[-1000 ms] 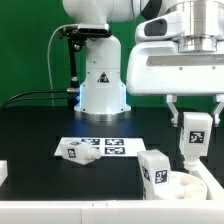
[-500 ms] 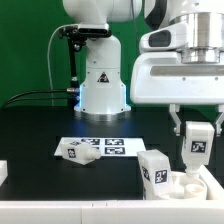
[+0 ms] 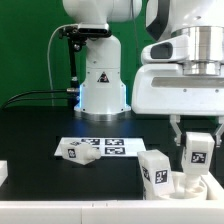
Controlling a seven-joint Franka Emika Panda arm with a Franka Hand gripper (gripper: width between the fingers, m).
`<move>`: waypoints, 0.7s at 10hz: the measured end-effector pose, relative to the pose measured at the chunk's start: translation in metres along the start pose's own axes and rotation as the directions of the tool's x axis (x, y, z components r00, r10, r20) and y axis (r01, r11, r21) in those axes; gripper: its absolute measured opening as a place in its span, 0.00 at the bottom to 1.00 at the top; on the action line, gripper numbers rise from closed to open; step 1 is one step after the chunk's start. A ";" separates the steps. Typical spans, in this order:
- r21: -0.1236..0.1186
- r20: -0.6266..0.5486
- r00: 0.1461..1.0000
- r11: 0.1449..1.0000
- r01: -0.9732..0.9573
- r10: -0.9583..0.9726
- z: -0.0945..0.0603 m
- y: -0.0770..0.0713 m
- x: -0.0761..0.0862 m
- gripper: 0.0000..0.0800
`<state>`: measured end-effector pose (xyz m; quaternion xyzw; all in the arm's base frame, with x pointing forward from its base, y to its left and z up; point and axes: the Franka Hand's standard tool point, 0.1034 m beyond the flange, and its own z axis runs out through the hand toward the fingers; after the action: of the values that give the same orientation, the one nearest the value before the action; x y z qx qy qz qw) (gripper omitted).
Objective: Assemble stool
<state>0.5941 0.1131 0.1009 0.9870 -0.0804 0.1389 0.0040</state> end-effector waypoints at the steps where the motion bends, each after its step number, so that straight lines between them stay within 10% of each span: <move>1: -0.001 -0.002 1.000 1.000 -0.001 0.001 0.001 0.001 0.002 0.42; 7: -0.011 0.008 1.000 1.000 0.014 -0.013 0.014 -0.004 -0.002 0.42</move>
Offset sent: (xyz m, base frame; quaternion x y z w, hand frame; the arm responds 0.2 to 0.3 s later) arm 0.0076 0.0085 -0.0040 -0.0020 0.0087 0.0130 0.9999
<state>0.5972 0.1173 0.0866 0.9880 -0.0745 0.1346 0.0101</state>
